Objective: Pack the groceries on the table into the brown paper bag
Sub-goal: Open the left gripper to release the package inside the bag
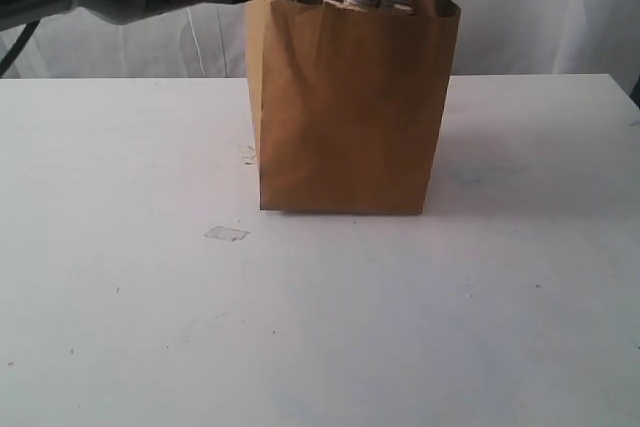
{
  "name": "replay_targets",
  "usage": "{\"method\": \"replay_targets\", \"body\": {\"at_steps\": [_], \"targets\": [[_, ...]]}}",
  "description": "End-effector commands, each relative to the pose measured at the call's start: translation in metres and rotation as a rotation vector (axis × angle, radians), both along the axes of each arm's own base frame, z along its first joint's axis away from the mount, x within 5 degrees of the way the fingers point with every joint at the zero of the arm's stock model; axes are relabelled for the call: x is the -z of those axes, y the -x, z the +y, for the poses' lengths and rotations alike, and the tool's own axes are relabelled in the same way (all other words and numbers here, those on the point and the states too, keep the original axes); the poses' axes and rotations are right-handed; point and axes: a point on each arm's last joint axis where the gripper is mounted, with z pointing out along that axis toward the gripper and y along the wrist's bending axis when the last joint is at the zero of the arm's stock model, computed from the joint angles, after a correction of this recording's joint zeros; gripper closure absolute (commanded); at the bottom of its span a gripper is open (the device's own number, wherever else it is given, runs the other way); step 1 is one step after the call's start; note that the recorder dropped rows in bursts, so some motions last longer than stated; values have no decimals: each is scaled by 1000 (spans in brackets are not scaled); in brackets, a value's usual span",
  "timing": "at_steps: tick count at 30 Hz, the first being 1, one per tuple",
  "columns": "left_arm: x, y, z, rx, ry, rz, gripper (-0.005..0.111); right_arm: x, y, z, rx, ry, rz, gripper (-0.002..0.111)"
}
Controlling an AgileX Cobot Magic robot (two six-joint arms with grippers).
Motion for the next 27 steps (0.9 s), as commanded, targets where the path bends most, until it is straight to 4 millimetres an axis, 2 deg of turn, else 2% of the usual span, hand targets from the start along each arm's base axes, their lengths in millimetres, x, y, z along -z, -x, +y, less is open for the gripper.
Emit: {"method": "replay_targets", "body": {"at_steps": [1,11,18,20,21,23,25,27], "targets": [[-10,7,2,51,32,-6,107,0,0,0,2,2,-15,108],[-8,6,4,41,29,-2,107,0,0,0,2,2,-15,108],[-7,2,9,-31,37,23,105,0,0,0,2,2,-15,108],[-7,2,9,-31,37,23,94,0,0,0,2,2,-15,108],[-7,2,9,-31,37,23,83,0,0,0,2,2,-15,108],[-7,2,9,-33,36,24,67,0,0,0,2,2,-15,108],[-7,2,9,-33,36,24,61,0,0,0,2,2,-15,108],[-3,2,9,-38,29,31,61,0,0,0,2,2,-15,108]]}}
